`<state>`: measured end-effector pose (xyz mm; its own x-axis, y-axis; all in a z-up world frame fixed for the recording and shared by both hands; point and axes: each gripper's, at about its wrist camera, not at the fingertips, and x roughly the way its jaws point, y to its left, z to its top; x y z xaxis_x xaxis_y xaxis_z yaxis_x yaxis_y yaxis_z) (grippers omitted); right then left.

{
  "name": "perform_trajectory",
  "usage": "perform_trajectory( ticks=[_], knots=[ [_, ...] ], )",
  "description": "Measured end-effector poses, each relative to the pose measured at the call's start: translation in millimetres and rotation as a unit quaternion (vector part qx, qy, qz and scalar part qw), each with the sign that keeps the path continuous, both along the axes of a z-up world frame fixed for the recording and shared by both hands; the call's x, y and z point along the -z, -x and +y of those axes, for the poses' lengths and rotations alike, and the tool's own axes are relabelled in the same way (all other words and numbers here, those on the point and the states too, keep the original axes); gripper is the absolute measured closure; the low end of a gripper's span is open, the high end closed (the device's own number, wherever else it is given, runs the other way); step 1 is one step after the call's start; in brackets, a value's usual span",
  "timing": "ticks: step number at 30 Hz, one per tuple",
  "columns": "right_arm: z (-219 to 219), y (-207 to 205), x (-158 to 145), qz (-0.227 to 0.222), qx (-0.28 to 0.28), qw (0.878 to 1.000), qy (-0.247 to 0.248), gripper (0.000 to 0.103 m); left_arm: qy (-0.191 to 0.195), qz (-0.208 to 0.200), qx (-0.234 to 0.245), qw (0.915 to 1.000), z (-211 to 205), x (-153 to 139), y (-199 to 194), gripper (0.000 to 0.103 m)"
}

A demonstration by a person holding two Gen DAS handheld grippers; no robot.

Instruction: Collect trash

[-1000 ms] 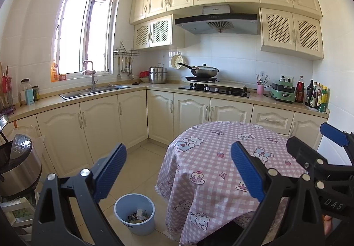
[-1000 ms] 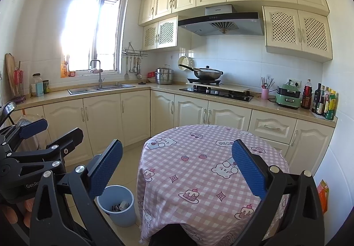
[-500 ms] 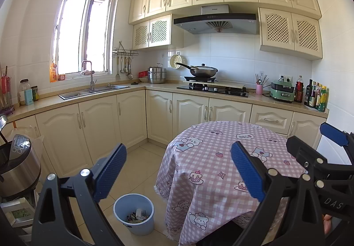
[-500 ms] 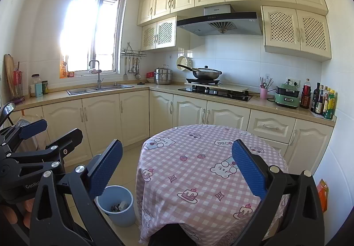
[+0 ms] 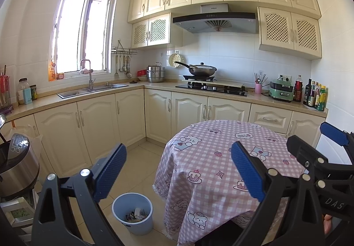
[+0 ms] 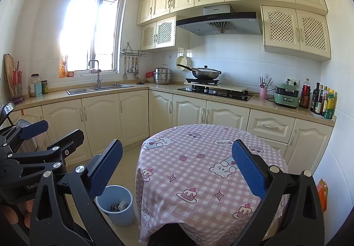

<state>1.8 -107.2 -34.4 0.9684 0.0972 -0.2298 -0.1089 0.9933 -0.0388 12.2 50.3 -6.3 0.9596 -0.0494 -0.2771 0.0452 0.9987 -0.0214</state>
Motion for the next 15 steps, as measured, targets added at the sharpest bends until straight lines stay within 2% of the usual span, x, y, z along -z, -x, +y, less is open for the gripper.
perform_trajectory(
  ticks=[15],
  knots=[
    [0.6, 1.6, -0.4, 0.000, 0.006, 1.000, 0.000, 0.007, -0.001, 0.001, 0.003, 1.0000, 0.9, 0.8, -0.9, 0.010]
  ],
)
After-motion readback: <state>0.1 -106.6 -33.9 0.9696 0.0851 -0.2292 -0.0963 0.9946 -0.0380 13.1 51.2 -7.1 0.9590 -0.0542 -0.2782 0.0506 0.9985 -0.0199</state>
